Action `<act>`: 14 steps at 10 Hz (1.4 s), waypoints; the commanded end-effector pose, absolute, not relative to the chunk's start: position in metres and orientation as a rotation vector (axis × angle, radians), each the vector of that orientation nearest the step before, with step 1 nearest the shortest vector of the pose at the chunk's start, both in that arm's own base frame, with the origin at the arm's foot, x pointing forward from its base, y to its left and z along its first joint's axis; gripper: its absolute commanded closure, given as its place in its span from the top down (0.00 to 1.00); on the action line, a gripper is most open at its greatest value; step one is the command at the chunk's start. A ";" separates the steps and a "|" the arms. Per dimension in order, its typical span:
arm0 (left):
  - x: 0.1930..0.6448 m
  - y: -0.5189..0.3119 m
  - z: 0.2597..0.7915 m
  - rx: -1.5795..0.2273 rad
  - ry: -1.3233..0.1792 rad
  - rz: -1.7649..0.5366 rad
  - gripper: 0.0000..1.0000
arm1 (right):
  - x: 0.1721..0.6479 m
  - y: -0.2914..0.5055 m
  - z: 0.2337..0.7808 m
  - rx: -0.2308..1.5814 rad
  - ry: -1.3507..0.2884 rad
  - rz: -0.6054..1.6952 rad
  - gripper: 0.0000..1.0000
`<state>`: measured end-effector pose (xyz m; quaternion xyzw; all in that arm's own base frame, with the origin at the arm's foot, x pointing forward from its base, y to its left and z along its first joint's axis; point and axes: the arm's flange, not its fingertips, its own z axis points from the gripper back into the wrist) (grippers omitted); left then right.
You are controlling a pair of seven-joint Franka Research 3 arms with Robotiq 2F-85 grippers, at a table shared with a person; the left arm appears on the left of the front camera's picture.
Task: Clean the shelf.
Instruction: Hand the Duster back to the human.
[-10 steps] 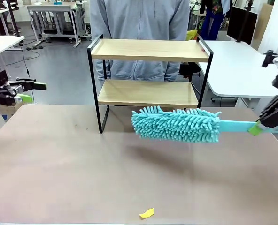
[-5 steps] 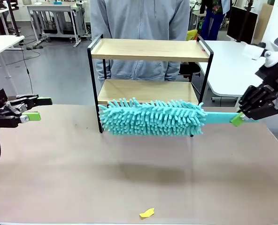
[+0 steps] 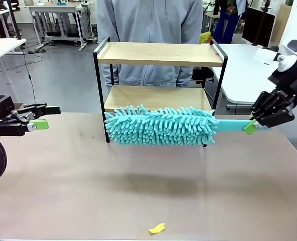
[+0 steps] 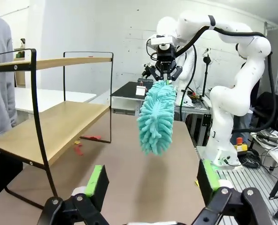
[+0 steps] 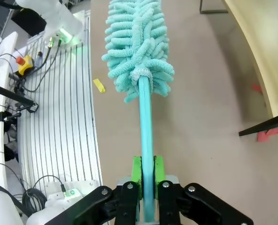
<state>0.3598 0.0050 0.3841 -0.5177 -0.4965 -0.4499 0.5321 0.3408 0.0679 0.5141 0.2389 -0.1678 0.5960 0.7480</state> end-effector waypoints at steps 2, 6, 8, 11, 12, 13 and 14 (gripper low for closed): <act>0.367 -0.027 0.376 -1.292 -1.168 -1.114 1.00 | 0.336 0.067 0.514 0.533 -0.385 1.306 0.13; 0.351 -0.108 0.352 -1.424 -1.174 -1.143 1.00 | 0.336 0.067 0.514 0.533 -0.385 1.306 0.13; 0.348 -0.132 0.344 -1.411 -1.200 -1.133 1.00 | 0.336 0.067 0.514 0.533 -0.385 1.306 0.13; 0.343 -0.157 0.334 -1.329 -1.244 -1.126 1.00 | 0.336 0.067 0.514 0.533 -0.385 1.306 0.13; 0.345 -0.163 0.332 -1.317 -1.238 -1.134 1.00 | 0.336 0.067 0.514 0.533 -0.385 1.306 0.13; 0.346 -0.168 0.330 -1.317 -1.229 -1.141 1.00 | 0.336 0.067 0.514 0.533 -0.385 1.306 0.13; 0.345 -0.174 0.328 -1.329 -1.229 -1.144 1.00 | 0.336 0.067 0.514 0.533 -0.385 1.306 0.13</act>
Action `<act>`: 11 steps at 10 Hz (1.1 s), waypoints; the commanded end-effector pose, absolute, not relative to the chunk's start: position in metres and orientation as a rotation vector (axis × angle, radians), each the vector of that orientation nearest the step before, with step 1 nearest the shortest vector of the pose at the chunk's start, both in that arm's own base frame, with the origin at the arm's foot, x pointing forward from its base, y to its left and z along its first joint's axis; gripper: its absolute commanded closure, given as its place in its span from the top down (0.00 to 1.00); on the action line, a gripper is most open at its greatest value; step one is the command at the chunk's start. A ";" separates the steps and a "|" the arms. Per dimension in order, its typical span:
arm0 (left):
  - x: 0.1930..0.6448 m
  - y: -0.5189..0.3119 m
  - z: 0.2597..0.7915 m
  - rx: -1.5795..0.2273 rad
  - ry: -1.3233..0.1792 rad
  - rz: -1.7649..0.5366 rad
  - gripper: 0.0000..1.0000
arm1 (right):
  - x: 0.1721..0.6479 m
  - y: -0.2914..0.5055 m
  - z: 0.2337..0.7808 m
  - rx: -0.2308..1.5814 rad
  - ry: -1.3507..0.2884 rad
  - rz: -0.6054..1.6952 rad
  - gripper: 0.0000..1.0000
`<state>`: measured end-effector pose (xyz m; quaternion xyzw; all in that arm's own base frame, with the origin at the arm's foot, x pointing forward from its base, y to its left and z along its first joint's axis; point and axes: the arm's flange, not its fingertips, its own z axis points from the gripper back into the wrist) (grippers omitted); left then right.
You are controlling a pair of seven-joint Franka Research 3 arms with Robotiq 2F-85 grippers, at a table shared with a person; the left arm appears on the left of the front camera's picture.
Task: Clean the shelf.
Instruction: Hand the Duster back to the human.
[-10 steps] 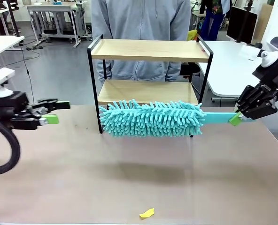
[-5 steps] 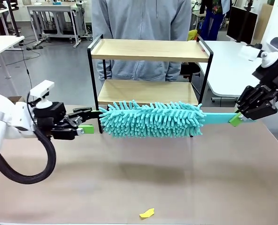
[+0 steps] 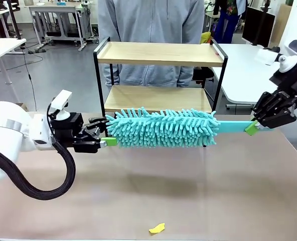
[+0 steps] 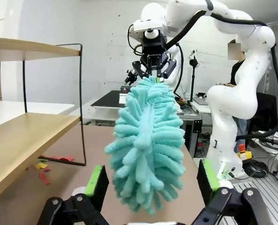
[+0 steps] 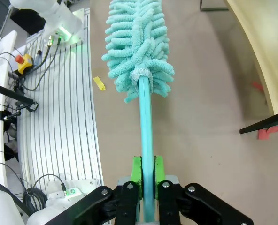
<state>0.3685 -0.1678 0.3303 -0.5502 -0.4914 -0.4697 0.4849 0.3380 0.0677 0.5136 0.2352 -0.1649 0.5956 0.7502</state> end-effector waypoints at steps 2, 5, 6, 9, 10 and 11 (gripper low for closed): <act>0.346 -0.190 0.330 -1.364 -1.242 -1.144 1.00 | 0.336 0.067 0.514 0.533 -0.385 1.306 0.13; 0.341 -0.211 0.330 -1.409 -1.260 -1.153 1.00 | 0.336 0.067 0.514 0.533 -0.385 1.306 0.13; 0.341 -0.214 0.331 -1.409 -1.258 -1.163 1.00 | 0.336 0.067 0.514 0.533 -0.385 1.306 0.13; 0.342 -0.209 0.334 -1.411 -1.247 -1.139 0.00 | 0.336 0.067 0.514 0.533 -0.385 1.306 0.13; 0.342 -0.208 0.335 -1.423 -1.239 -1.134 0.39 | 0.336 0.067 0.514 0.533 -0.385 1.306 0.13; 0.342 -0.209 0.336 -1.434 -1.231 -1.138 0.00 | 0.336 0.067 0.514 0.533 -0.385 1.306 0.13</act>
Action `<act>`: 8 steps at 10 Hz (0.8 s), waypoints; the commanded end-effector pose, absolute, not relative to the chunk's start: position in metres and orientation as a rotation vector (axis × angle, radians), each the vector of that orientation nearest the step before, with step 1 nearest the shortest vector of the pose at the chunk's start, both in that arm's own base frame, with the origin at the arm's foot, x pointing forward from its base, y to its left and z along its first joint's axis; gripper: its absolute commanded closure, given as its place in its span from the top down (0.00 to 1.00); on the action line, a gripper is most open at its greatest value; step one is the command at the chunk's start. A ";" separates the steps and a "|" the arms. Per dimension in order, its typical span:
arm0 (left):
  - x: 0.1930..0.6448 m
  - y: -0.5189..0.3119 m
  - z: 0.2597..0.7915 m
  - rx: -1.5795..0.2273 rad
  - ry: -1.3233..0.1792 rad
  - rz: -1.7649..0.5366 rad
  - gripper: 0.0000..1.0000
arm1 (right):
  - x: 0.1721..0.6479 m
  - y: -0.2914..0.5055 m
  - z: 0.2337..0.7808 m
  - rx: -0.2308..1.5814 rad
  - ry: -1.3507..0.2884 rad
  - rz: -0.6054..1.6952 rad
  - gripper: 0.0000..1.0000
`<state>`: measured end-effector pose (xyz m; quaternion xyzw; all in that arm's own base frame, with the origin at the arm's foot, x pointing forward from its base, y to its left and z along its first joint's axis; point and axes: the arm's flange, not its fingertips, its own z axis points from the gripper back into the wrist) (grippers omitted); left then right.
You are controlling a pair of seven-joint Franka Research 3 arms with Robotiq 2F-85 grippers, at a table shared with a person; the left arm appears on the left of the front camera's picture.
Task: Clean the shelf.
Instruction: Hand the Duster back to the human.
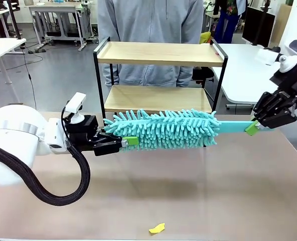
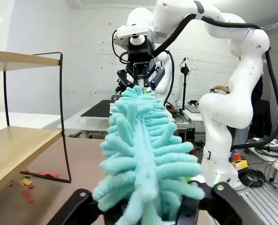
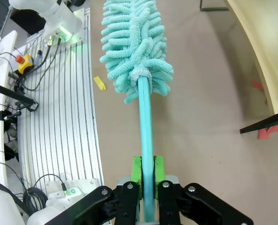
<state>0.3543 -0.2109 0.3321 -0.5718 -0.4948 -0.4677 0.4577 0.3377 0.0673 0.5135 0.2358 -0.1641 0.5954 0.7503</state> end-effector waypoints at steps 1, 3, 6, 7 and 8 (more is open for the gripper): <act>0.342 -0.209 0.337 -1.434 -1.226 -1.146 0.17 | 0.336 0.067 0.514 0.533 -0.385 1.306 0.13; 0.343 -0.208 0.336 -1.432 -1.232 -1.148 0.00 | 0.336 0.067 0.514 0.533 -0.385 1.306 0.13; 0.349 -0.208 0.334 -1.437 -1.253 -1.141 0.00 | 0.336 0.067 0.514 0.533 -0.385 1.306 0.13; 0.355 -0.209 0.332 -1.407 -1.222 -1.150 0.00 | 0.336 0.067 0.514 0.533 -0.385 1.306 0.13; 0.355 -0.209 0.332 -1.407 -1.222 -1.150 0.00 | 0.336 0.068 0.513 0.526 -0.348 1.306 0.70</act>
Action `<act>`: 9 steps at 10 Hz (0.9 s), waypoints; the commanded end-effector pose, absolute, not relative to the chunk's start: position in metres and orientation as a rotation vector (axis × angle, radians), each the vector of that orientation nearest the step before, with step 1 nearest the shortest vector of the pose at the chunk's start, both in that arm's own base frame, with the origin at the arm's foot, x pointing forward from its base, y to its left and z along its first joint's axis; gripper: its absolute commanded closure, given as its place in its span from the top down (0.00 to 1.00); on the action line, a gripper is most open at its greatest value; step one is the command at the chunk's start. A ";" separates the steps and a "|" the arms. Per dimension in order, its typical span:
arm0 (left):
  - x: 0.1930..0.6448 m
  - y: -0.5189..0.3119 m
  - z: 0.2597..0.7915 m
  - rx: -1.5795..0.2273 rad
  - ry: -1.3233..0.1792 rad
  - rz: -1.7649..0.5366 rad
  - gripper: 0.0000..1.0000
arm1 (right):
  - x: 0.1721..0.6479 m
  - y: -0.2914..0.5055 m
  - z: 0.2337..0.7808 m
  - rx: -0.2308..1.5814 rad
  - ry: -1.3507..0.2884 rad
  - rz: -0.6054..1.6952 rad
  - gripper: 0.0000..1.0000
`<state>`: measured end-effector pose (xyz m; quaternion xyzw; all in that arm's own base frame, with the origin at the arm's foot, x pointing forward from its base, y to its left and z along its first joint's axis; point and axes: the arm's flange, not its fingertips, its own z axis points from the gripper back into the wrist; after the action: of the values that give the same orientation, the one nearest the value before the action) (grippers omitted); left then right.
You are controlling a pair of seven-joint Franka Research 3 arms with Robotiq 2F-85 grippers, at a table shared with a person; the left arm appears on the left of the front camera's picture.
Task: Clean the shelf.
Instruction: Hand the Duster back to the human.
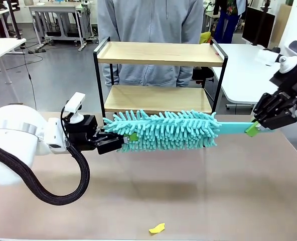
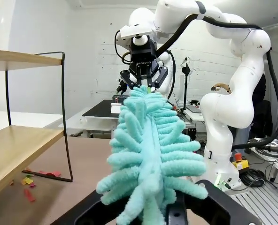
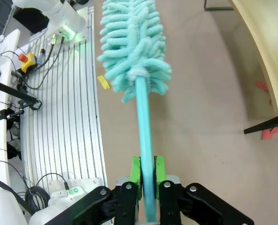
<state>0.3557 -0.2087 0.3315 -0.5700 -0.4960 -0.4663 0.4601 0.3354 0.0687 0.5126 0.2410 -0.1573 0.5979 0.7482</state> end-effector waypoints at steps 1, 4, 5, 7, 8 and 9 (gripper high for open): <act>0.355 -0.209 0.332 -1.407 -1.222 -1.150 0.00 | 0.334 0.061 0.521 0.593 -0.406 1.280 0.70; 0.355 -0.209 0.332 -1.407 -1.222 -1.150 0.00 | 0.326 0.027 0.553 0.694 -0.607 1.163 1.00; 0.355 -0.209 0.332 -1.407 -1.222 -1.150 0.00 | 0.322 0.009 0.563 0.721 -0.694 1.109 0.96; 0.355 -0.209 0.332 -1.407 -1.222 -1.150 0.00 | 0.308 -0.042 0.580 0.735 -0.903 0.965 1.00; 0.355 -0.209 0.332 -1.407 -1.222 -1.150 0.00 | 0.302 -0.065 0.582 0.767 -0.975 0.915 1.00; 0.355 -0.209 0.332 -1.407 -1.222 -1.150 0.00 | 0.297 -0.083 0.580 0.789 -1.022 0.870 1.00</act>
<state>0.3552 -0.2092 0.3293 -0.5711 -0.4939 -0.4656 0.4616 0.2984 -0.0795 0.5955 0.3462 -0.4292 0.3945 0.7350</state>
